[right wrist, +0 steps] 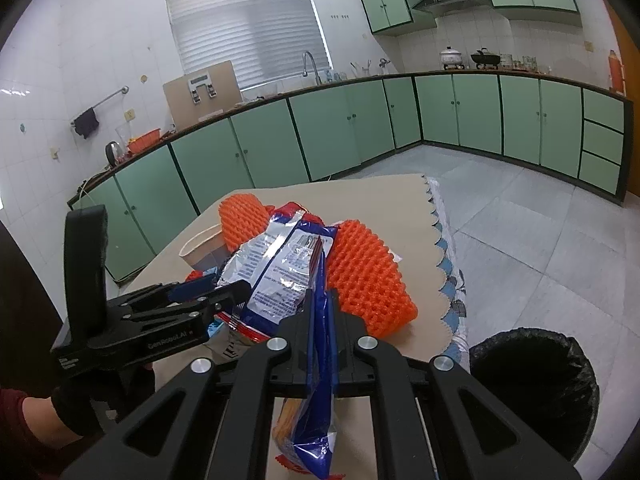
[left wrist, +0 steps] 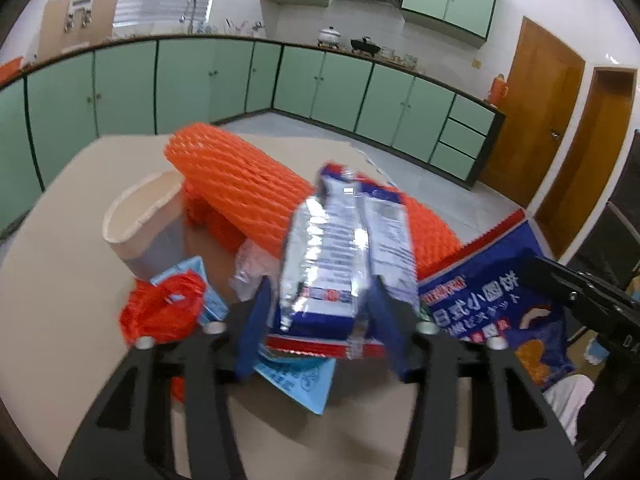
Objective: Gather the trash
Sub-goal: 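Grasp the silver-and-blue snack bag with the left tool while the right holds the biscuit bag, then carry both bags over the black bin and open both tools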
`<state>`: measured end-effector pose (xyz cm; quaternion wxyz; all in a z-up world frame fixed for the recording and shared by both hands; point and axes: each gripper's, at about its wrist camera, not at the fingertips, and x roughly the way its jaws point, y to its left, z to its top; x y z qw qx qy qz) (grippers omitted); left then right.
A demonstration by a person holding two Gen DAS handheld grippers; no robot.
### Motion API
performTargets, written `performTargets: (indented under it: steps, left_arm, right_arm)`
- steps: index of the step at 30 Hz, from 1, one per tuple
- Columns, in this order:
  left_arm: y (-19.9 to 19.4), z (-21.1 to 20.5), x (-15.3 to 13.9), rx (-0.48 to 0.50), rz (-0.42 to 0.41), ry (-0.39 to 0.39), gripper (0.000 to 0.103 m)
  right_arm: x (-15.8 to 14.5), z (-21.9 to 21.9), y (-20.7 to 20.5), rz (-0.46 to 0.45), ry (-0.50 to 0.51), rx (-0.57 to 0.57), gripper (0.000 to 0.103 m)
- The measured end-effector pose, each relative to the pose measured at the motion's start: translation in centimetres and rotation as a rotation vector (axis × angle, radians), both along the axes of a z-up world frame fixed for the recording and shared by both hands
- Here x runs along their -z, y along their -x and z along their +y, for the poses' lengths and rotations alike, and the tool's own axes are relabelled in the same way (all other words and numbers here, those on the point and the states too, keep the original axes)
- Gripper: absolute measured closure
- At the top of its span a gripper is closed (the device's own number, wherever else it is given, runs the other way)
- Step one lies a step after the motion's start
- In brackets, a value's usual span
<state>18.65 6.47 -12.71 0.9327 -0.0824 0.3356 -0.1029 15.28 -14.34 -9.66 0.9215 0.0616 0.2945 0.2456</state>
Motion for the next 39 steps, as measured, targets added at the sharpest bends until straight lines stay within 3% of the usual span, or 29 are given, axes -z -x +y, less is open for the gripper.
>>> performTargets:
  steps: [3,4,5,8,22,31,39]
  left_arm:
    - [0.1,0.0,0.3,0.012,0.006,0.010,0.076]
    - [0.1,-0.2,0.3,0.016,0.011,0.011,0.087]
    - [0.1,-0.1,0.4,0.018,0.013,0.014,0.093]
    - [0.4,-0.1,0.4,0.014,0.007,0.019,0.101]
    - [3.3,0.4,-2.2,0.010,-0.053,0.085,0.102]
    - [4.5,-1.4,-5.9,0.004,-0.152,0.007,0.102]
    - [4.6,-5.4,-7.2,0.068,-0.207,-0.039,0.102]
  right_arm:
    - [0.1,-0.1,-0.1,0.002,0.002,0.000,0.097]
    - [0.1,-0.1,-0.1,0.002,0.001,0.000,0.097]
    - [0.1,-0.1,-0.2,0.002,0.000,0.001,0.097]
    - [0.0,-0.2,-0.2,0.004,-0.002,0.002,0.097]
    - [-0.1,0.1,0.2,-0.004,-0.011,-0.013,0.097]
    - [-3.8,-1.9,1.8,-0.090,-0.020,0.020,0.097]
    - [-5.6,-6.1,3.4,-0.142,0.025,0.157,0.097]
